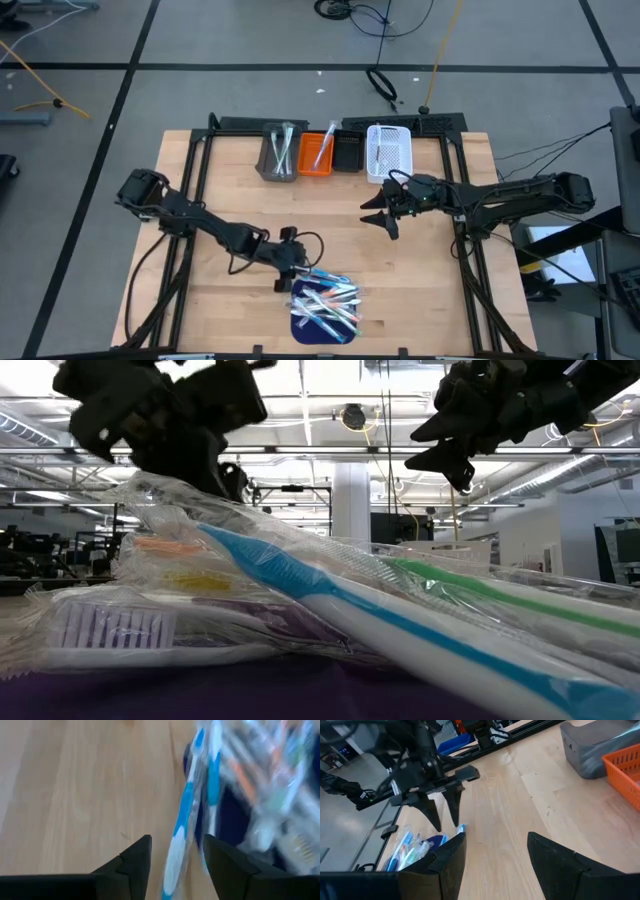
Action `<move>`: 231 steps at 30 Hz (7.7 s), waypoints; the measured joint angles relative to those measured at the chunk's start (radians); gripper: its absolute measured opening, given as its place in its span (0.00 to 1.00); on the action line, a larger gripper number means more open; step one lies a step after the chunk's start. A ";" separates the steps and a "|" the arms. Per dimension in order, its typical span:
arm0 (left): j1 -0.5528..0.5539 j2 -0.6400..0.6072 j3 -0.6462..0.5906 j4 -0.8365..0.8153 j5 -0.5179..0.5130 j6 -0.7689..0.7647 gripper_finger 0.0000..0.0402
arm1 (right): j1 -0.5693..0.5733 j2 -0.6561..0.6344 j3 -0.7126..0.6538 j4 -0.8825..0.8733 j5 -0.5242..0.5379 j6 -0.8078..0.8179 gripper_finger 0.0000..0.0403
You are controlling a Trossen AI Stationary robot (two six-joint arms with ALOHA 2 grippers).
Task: Pick & Place Toothbrushes
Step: Put the blue toothbrush into the orange bin
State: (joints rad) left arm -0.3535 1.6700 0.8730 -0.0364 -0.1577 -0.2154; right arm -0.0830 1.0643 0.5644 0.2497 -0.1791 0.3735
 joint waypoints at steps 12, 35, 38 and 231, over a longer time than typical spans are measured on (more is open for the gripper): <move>0.000 0.115 -0.001 0.007 -0.015 0.002 0.46 | 0.000 0.000 0.000 0.000 0.000 -0.001 0.50; 0.006 0.134 0.001 0.013 0.003 -0.026 0.08 | 0.000 0.000 0.000 -0.007 0.000 -0.012 0.50; 0.007 0.132 -0.001 0.028 -0.004 -0.055 0.09 | 0.000 0.000 0.000 -0.008 -0.001 -0.012 0.50; 0.513 -0.031 -0.001 0.471 -0.232 -0.103 0.07 | 0.095 0.233 0.380 -0.284 0.125 -0.252 0.41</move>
State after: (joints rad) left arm 0.1590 1.6386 0.8722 0.4343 -0.3901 -0.3180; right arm 0.0120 1.2972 0.9443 -0.0347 -0.0542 0.1218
